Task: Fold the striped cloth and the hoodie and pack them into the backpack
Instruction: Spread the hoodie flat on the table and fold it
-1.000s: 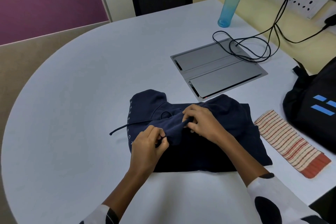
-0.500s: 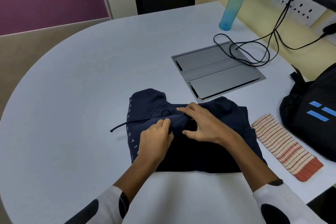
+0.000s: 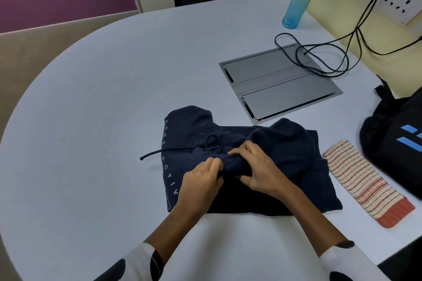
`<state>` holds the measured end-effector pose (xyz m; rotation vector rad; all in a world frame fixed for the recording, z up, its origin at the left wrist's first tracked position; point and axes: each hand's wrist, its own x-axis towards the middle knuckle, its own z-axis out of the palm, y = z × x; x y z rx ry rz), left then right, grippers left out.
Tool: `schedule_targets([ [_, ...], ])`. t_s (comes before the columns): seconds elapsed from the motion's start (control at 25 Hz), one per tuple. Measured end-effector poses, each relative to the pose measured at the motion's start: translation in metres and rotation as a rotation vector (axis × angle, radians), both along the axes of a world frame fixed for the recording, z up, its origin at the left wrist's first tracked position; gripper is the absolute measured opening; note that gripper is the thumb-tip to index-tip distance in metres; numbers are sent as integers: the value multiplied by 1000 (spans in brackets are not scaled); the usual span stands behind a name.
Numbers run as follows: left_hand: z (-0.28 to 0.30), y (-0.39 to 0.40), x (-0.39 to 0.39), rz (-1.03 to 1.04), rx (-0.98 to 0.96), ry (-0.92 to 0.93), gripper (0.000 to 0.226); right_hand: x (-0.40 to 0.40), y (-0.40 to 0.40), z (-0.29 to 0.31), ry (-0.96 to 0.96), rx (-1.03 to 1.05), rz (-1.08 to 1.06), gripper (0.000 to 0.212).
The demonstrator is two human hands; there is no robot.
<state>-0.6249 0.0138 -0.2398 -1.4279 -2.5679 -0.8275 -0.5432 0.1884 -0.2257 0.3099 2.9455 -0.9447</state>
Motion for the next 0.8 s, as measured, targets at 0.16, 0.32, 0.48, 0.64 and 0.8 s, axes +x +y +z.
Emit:
schedule_targets([
  [0.16,0,2,-5,-99,15,-17,14,1,-15,-13,80,-90,-198,43],
  [0.32,-6,-7,-3,-203,-18,7,24,-12,-27,-17,421,236,-188,20],
  [0.48,-9,-13,3,-305,-106,75,47,1,-14,-28,661,630,17,15],
  [0.64,-32,-18,17,-408,-259,159,46,34,-6,-61,527,785,153,30],
  [0.8,-54,-21,27,-489,-393,183,48,70,-10,-91,272,787,141,44],
])
